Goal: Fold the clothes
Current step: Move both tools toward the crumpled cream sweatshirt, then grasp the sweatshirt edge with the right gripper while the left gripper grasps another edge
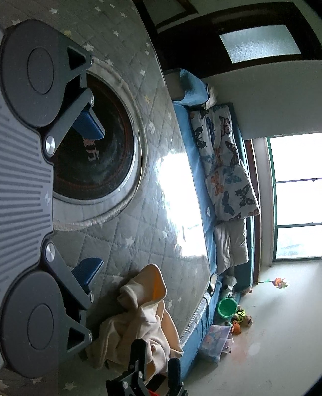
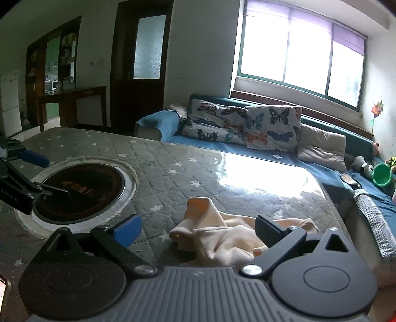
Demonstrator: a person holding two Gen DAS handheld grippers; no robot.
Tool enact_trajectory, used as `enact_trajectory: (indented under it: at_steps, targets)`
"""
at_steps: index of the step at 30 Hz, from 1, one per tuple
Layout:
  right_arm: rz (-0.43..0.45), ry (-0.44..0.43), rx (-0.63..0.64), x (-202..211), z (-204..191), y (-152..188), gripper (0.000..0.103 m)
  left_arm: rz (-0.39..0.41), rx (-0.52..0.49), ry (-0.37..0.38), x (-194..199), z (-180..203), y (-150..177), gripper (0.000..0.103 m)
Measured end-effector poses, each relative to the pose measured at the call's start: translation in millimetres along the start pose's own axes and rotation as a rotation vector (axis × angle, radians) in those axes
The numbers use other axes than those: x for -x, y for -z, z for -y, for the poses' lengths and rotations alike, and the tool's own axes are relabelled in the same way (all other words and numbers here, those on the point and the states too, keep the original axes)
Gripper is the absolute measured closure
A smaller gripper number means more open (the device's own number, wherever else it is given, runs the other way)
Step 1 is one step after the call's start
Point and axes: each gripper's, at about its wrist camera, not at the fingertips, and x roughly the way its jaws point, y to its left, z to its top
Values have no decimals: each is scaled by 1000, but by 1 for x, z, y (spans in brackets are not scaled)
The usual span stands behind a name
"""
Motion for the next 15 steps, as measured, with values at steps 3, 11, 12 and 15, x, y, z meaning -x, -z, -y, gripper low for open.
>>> enact_trajectory:
  at_steps: [3,11,12,15]
  targets:
    - [-7,12,10,0,2,2,5,-12,0,21,-6,4,-3,0]
    - [-78,23,17,-11,9,13,19,-26,-4,27,-10,4,-4,0]
    - [-86,26,17,-13,9,14,22,-28,-3,25,-10,4,-4,0]
    - [-104,30,5,-17,14,17,28,-31,-3,23,-11,4,-4,0]
